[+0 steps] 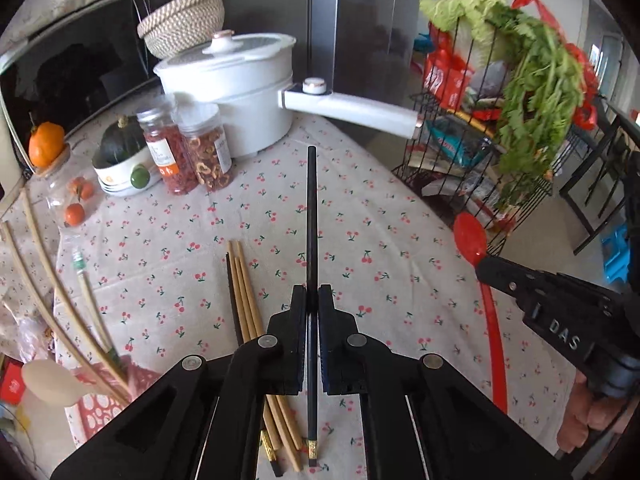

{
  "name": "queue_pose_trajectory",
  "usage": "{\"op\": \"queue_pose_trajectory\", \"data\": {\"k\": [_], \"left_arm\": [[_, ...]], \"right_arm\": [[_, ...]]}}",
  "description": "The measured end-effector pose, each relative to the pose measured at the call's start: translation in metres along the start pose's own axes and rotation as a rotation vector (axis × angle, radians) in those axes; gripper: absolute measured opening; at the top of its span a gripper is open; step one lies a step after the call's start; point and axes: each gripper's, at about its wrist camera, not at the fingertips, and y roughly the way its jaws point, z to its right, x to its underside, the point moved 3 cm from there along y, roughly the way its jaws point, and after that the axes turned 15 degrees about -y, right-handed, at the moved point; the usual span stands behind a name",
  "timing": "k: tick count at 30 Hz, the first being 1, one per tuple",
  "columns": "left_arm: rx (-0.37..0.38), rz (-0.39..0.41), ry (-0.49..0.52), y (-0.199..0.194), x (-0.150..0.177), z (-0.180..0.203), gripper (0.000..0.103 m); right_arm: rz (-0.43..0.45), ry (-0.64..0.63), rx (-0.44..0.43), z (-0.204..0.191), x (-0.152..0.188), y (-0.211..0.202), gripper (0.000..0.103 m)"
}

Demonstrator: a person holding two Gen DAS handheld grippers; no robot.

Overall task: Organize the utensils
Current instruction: 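Carry the black chopstick into the pink basket and open the left tool while the right carries the spoon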

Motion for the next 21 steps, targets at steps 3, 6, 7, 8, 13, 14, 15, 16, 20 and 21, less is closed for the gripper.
{"op": "queue_pose_trajectory", "data": {"k": [3,6,7,8,13,14,15,16,20,21], "left_arm": [[0.036,0.053,0.004,-0.038,0.013,-0.007,0.005],[0.059,0.107,0.002,-0.071,0.025,-0.015,0.005],[0.070,0.125,-0.006,-0.081,0.027,-0.019,0.005],[0.081,0.143,-0.015,-0.092,0.030,-0.022,0.005],[0.131,0.244,-0.056,-0.140,0.033,-0.037,0.005],[0.141,0.263,-0.065,-0.150,0.032,-0.041,0.005],[0.150,0.282,-0.072,-0.158,0.032,-0.044,0.005],[0.156,0.301,-0.076,-0.166,0.032,-0.047,0.005],[0.153,0.367,-0.083,-0.190,0.032,-0.062,0.005],[0.156,0.379,-0.090,-0.195,0.032,-0.067,0.005]], "right_arm": [[0.045,-0.019,-0.003,-0.013,-0.003,-0.024,0.002],[0.083,-0.058,0.024,-0.028,-0.006,-0.047,0.002],[0.098,-0.070,0.031,-0.033,-0.007,-0.054,0.002],[0.111,-0.080,0.033,-0.038,-0.007,-0.061,0.002],[0.184,-0.127,0.036,-0.060,-0.011,-0.087,0.002],[0.199,-0.140,0.040,-0.065,-0.011,-0.092,0.002],[0.212,-0.155,0.044,-0.069,-0.011,-0.095,0.002],[0.224,-0.172,0.048,-0.074,-0.011,-0.098,0.002],[0.265,-0.238,0.058,-0.091,-0.010,-0.106,0.002],[0.272,-0.250,0.057,-0.094,-0.010,-0.107,0.002]]}}
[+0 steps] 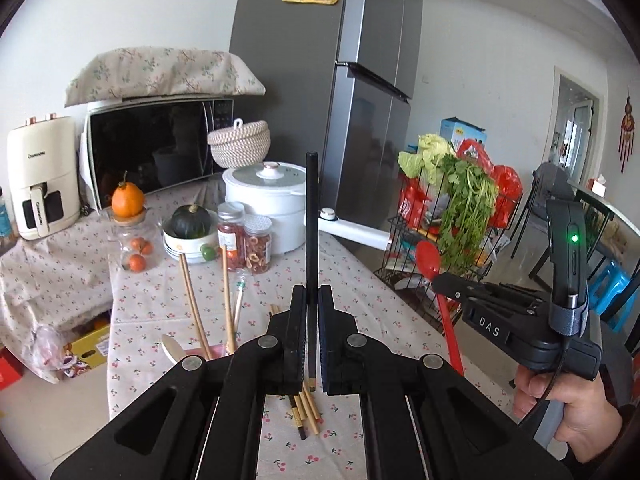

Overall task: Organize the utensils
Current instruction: 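Carry the black chopstick into the pink basket and open the left tool while the right carries the spoon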

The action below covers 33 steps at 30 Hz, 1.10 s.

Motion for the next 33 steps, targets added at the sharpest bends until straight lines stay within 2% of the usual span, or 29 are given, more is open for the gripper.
{"op": "queue_pose_trajectory", "data": {"k": [8,12,15,23,33], "left_arm": [[0.001,0.082,-0.017,-0.033,-0.017,-0.020,0.005],[-0.040,0.123,-0.013,-0.040,-0.023,-0.033,0.005],[-0.099,0.132,0.003,-0.033,-0.024,-0.045,0.005],[-0.215,-0.034,-0.034,0.020,-0.008,-0.088,0.005],[-0.220,-0.144,-0.037,0.054,0.008,-0.105,0.007]], "right_arm": [[0.019,-0.055,-0.031,-0.025,-0.002,0.003,0.002],[0.015,-0.078,-0.044,-0.038,-0.002,0.008,0.002],[0.015,-0.094,-0.052,-0.044,-0.001,0.011,0.002],[0.004,-0.097,-0.059,-0.054,0.000,0.020,0.002],[0.053,-0.105,-0.082,-0.064,-0.002,0.019,0.002]]}}
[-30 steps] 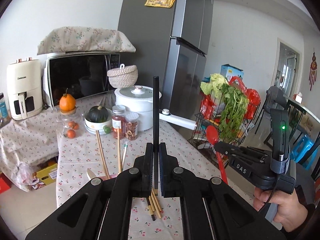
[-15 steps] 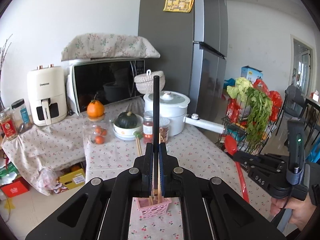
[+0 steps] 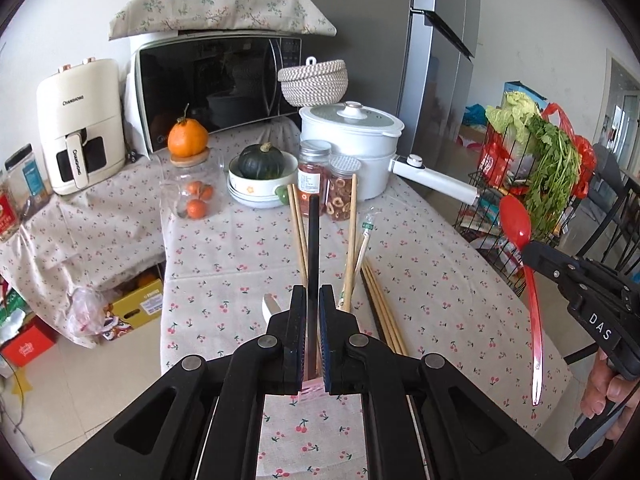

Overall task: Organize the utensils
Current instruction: 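Carry the black chopstick into the pink basket and open the left tool while the right carries the spoon, then lower the red spoon into the pink basket and open the right tool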

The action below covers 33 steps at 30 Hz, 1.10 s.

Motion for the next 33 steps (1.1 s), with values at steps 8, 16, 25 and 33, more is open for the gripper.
{"op": "queue_pose_trajectory", "data": {"k": [8,16,25,33], "left_arm": [[0.008,-0.012,-0.028,-0.013,0.006,-0.011,0.062],[-0.058,-0.086,-0.010,-0.007,0.030,-0.047,0.063],[-0.069,-0.161,-0.021,0.002,0.046,-0.081,0.063],[-0.063,-0.177,-0.054,0.009,0.044,-0.098,0.063]], "right_arm": [[0.097,0.051,-0.021,-0.014,-0.015,0.003,0.003],[0.226,0.097,-0.003,-0.050,-0.030,0.025,0.003],[0.343,0.163,0.118,-0.088,-0.043,0.051,0.003],[0.364,0.132,0.282,-0.110,-0.033,0.071,0.004]]}}
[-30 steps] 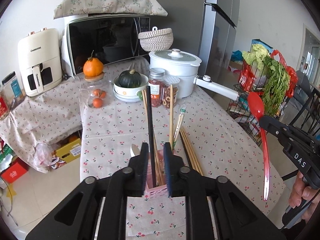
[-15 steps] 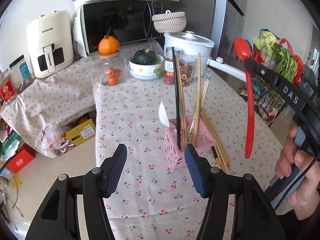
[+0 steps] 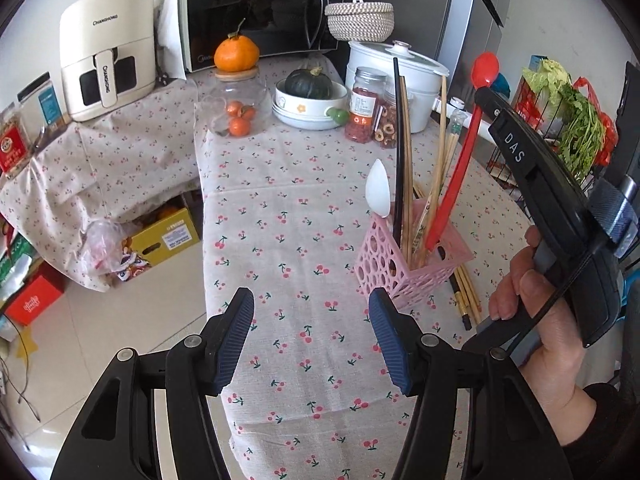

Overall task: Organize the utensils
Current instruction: 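Lower the red spoon into the pink basket and open the right tool, then move the right tool to the loose wooden chopsticks and grasp one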

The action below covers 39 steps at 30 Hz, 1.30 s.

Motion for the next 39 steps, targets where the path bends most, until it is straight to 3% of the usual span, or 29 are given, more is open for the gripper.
{"op": "queue_pose_trajectory", "data": {"k": [5,11,17,22,34,39], "left_arm": [[-0.002,-0.005,0.001,0.002,0.001,-0.002,0.063],[-0.005,-0.002,0.001,0.002,0.002,0.000,0.063],[-0.004,0.000,0.019,0.000,0.005,0.008,0.063],[-0.016,0.004,0.034,0.000,0.009,0.016,0.071],[-0.008,-0.050,0.000,0.015,0.023,0.037,0.083],[0.008,-0.061,-0.025,0.025,0.030,0.046,0.084]], "right_arm": [[-0.017,-0.030,0.026,-0.007,0.012,0.001,0.004],[-0.052,-0.059,-0.046,-0.020,0.020,-0.008,0.008],[-0.056,-0.079,-0.102,-0.012,0.013,-0.022,0.037],[-0.085,-0.095,-0.146,0.013,0.008,-0.028,0.058],[-0.221,-0.127,-0.183,0.082,0.019,-0.034,0.093],[-0.368,-0.097,-0.246,0.103,0.041,-0.014,0.095]]}}
